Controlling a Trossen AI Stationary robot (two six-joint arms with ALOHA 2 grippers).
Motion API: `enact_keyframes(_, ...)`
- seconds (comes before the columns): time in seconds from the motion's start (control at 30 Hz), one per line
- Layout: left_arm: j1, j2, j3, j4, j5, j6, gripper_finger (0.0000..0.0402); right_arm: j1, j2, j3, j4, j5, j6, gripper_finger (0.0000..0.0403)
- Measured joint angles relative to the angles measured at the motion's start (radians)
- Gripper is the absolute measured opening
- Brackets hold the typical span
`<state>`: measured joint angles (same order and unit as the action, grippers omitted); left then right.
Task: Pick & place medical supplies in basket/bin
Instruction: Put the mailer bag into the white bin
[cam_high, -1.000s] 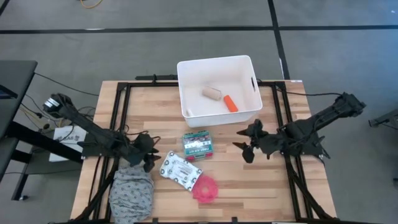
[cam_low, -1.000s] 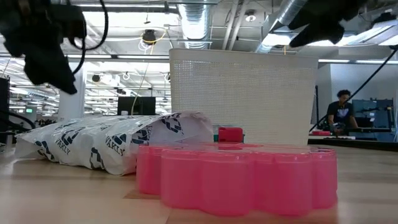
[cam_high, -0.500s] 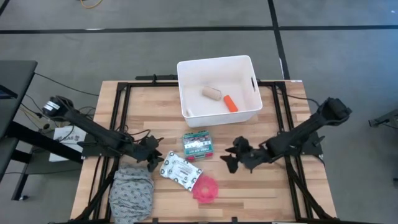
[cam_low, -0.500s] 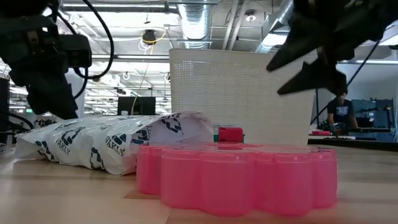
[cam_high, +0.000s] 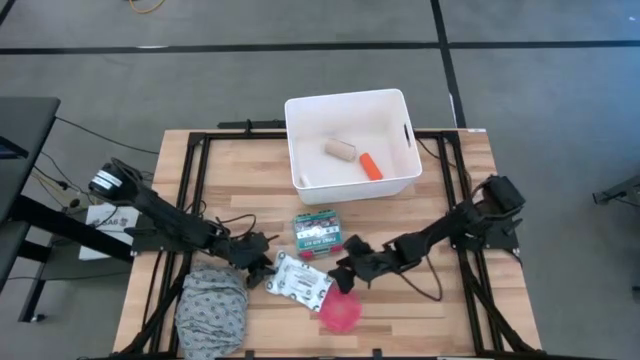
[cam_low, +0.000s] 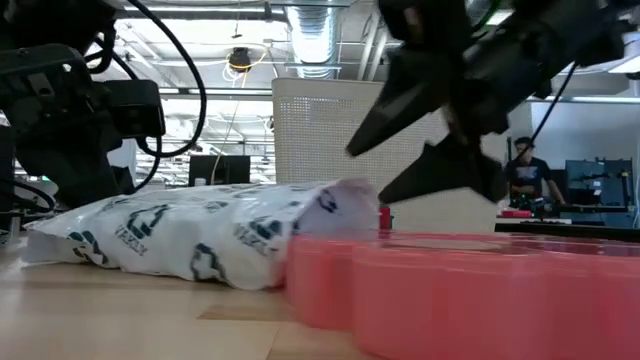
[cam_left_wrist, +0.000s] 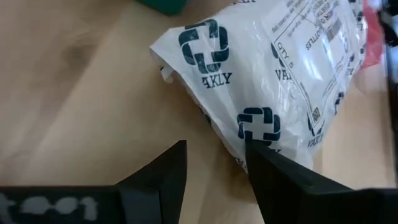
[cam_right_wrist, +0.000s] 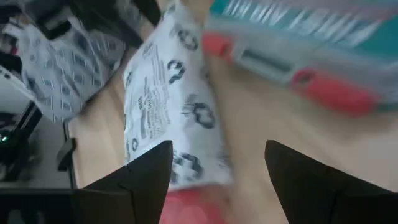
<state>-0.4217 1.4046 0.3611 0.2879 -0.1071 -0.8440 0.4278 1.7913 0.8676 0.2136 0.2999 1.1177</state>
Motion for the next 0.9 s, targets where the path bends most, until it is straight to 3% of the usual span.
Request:
enact_keyframes(0.13, 0.0, 0.044, 0.0, 0.085, 0.028, -0.002, 0.0151, -0.01, 0.062, 0.059, 0.001, -0.092, 0.013, 0.0249)
enact_keyframes(0.4, 0.0, 0.044, 0.0, 0.243, 0.05, -0.009, 0.0151, -0.008, 0.067, 0.106, -0.11, -0.119, 0.058, 0.0248)
enact_keyframes(0.67, -0.002, 0.044, 0.0, 0.241, 0.06, -0.013, 0.0151, 0.027, -0.007, 0.105, -0.278, -0.121, 0.131, 0.0248)
enact_keyframes(0.9, -0.003, 0.044, 0.0, 0.244, 0.06, -0.026, 0.0151, 0.059, -0.005, 0.106, -0.256, -0.121, 0.2, 0.0248)
